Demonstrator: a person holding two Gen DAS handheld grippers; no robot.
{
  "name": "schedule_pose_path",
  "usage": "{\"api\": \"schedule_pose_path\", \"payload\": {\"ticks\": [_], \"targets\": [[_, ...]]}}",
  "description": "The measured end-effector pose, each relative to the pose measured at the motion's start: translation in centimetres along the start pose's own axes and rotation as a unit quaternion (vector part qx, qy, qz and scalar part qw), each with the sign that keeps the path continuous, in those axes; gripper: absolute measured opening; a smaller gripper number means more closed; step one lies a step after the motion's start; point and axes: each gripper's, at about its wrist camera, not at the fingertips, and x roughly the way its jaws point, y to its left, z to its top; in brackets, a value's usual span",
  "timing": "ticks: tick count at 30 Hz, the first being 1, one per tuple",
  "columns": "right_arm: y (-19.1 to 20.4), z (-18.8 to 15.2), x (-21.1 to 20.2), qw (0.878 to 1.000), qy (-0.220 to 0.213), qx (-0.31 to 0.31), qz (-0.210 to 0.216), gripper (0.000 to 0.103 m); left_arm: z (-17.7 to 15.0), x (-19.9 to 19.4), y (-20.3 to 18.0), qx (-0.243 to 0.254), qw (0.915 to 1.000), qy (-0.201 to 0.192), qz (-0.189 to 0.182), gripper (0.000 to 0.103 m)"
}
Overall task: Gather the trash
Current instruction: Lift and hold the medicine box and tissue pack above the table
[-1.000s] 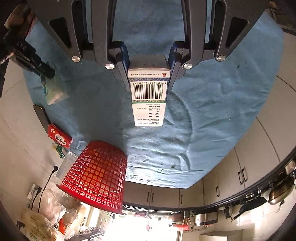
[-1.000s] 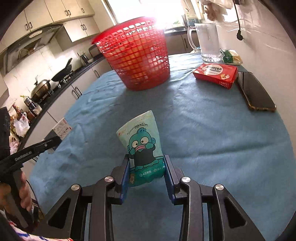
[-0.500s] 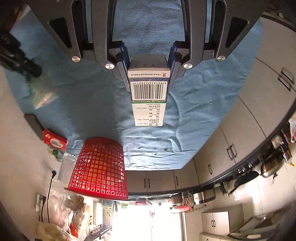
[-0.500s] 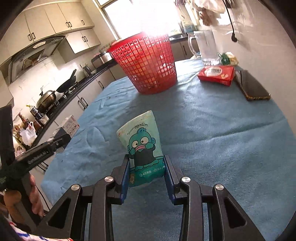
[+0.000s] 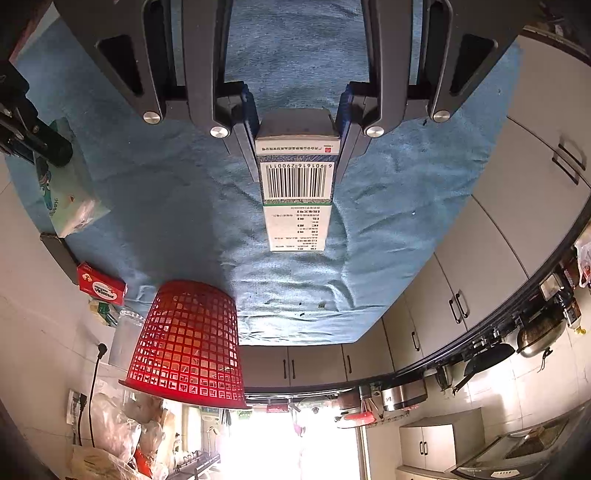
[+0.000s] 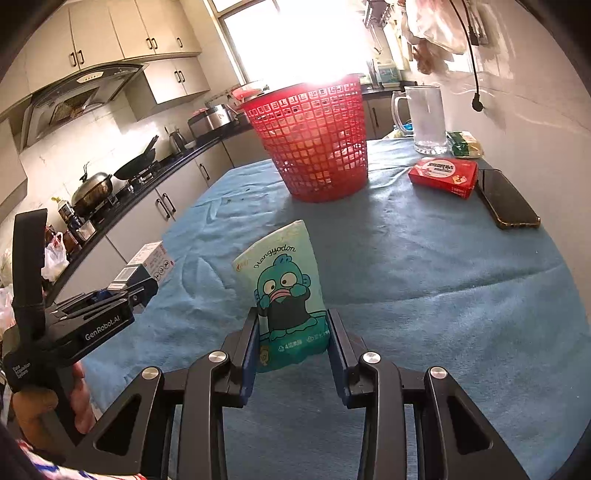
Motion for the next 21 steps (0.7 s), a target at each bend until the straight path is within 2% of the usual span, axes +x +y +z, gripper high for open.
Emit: {"api": "schedule_pose_path", "payload": {"ticks": [21], "targets": [[2.5,1.0,1.5,1.000,0.014,-0.026,-0.002,0.037,0.6,0.4,2.3,-0.012,0.9998,-0.008,0.012,0.033]]}}
